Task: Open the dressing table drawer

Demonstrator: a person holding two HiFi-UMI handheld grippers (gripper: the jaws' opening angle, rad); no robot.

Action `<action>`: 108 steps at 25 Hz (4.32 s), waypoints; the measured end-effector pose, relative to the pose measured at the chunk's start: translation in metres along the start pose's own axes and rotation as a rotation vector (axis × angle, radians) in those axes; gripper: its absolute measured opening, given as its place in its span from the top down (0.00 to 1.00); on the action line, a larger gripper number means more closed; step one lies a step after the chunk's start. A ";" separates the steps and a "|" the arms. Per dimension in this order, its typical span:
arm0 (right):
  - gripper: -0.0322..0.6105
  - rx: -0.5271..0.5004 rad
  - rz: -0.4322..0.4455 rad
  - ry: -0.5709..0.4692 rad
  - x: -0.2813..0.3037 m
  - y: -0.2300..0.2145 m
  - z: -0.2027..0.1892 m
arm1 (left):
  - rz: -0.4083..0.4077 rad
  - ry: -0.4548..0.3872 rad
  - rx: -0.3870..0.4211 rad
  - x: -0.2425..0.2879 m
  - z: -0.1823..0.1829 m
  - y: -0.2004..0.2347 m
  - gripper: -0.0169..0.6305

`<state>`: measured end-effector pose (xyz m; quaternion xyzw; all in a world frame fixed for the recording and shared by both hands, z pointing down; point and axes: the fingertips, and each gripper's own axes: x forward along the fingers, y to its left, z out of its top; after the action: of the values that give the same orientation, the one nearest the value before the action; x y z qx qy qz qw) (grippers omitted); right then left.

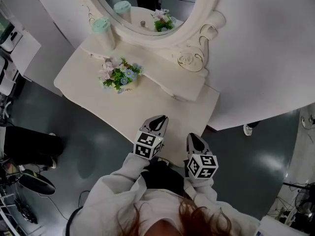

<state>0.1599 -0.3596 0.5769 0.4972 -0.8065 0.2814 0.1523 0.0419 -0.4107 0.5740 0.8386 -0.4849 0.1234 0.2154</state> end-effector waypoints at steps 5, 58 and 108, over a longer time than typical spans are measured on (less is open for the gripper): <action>0.89 0.007 -0.007 0.003 0.005 -0.008 0.003 | 0.010 0.026 0.010 0.032 0.005 0.008 0.94; 0.89 0.021 -0.059 0.006 -0.012 0.001 -0.009 | 0.096 0.180 0.165 0.073 -0.015 0.032 0.82; 0.89 0.022 -0.092 -0.060 -0.060 0.047 -0.035 | 0.061 0.159 0.073 -0.009 -0.043 0.015 0.76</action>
<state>0.1447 -0.2793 0.5584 0.5437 -0.7838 0.2678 0.1354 0.0246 -0.3896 0.6114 0.8183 -0.4868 0.2136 0.2187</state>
